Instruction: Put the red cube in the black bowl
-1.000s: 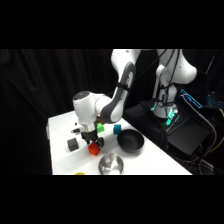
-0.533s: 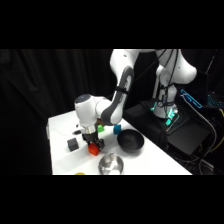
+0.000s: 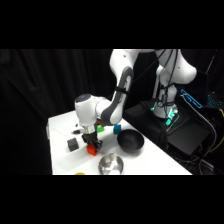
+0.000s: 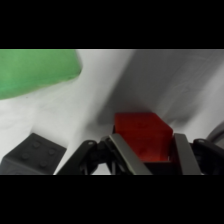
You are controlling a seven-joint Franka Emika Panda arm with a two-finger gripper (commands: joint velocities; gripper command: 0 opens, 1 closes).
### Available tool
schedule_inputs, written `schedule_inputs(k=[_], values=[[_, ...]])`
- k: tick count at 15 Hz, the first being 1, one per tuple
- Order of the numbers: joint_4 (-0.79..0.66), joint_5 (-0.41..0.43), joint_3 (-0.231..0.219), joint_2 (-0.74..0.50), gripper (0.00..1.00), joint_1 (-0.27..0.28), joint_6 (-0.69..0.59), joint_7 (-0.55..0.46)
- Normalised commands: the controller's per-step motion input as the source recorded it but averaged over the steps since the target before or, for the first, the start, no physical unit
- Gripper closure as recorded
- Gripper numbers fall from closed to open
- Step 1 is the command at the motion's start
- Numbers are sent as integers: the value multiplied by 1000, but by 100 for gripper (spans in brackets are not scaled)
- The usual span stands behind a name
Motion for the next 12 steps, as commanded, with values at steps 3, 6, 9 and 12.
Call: schedule_inputs(k=[3, 6, 9, 12], values=[[41, -6, 55, -92, 74, -29, -31, 30], [-73, -33, 10, -283, 74, 22, -175, 80], [-163, -37, -8, -382, 74, 38, -227, 73], [-287, -49, -37, -457, 74, 73, -229, 101]])
